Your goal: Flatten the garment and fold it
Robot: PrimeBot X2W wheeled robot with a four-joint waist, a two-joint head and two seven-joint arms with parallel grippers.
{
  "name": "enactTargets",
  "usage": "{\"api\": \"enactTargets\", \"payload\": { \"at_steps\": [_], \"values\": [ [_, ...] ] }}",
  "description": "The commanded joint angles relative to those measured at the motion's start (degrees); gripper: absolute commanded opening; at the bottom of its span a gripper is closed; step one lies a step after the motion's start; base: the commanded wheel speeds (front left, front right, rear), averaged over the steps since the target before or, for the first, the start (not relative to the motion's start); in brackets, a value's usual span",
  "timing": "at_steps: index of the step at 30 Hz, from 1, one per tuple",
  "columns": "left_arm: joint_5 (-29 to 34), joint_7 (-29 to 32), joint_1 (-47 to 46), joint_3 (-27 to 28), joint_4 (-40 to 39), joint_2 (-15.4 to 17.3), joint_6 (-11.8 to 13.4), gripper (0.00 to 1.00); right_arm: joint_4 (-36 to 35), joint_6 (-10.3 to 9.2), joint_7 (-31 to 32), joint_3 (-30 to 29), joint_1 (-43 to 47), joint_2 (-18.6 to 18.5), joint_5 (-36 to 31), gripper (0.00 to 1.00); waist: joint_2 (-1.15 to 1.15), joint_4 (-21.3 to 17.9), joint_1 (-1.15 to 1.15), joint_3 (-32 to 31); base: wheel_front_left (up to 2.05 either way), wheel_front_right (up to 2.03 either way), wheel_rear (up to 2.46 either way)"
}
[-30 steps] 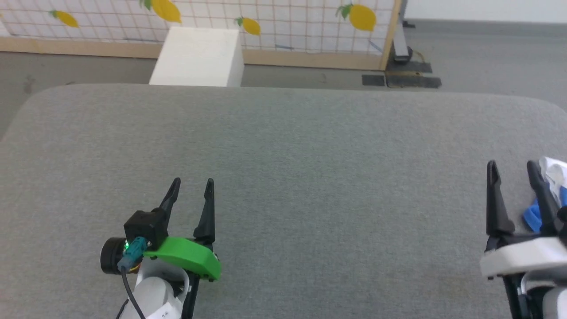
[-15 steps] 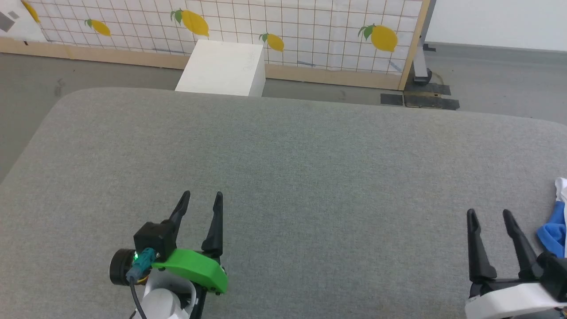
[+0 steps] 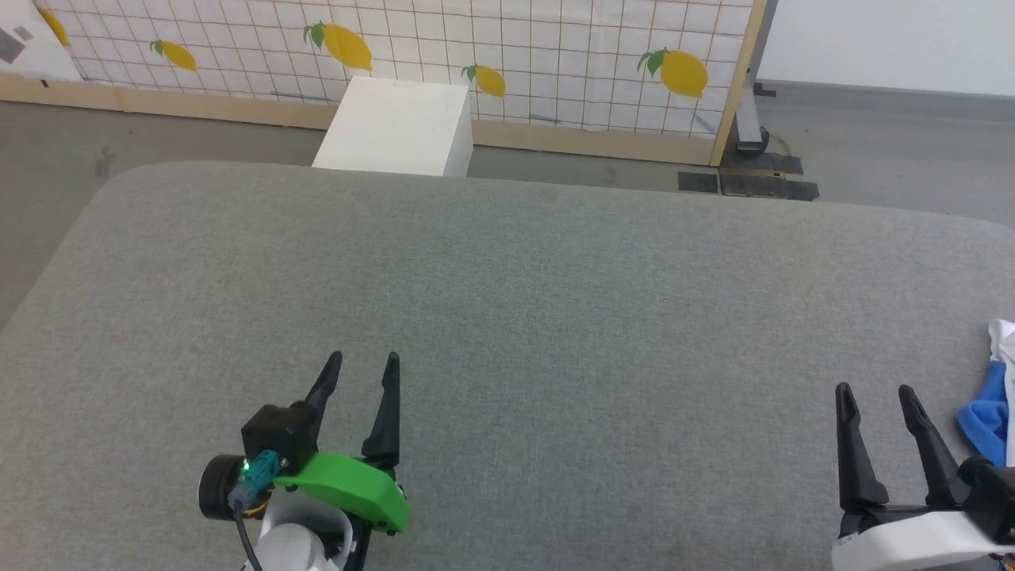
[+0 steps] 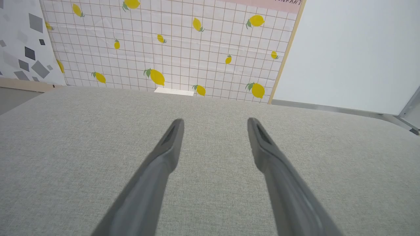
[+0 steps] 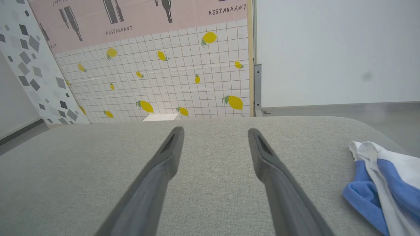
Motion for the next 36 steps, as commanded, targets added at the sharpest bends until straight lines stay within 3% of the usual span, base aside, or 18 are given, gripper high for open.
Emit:
{"api": "enactTargets", "payload": {
  "at_steps": [1, 36],
  "values": [
    [0.0, 0.1, 0.0, 0.0, 0.0, 0.0, 0.0, 0.00, 0.0, 0.00, 0.0, 0.0, 0.0, 0.0, 0.0, 0.00, 0.00, 0.0, 0.00, 0.0, 0.00, 0.00, 0.00],
    [2.8, 3.2, 1.6, 1.7, -3.5, -0.1, 1.0, 0.00, 0.4, -0.02, 2.0, 1.5, -1.7, 0.0, -2.4, 0.00, 0.00, -1.3, 0.00, 0.0, 0.00, 0.00, 0.00]
  ]
}}
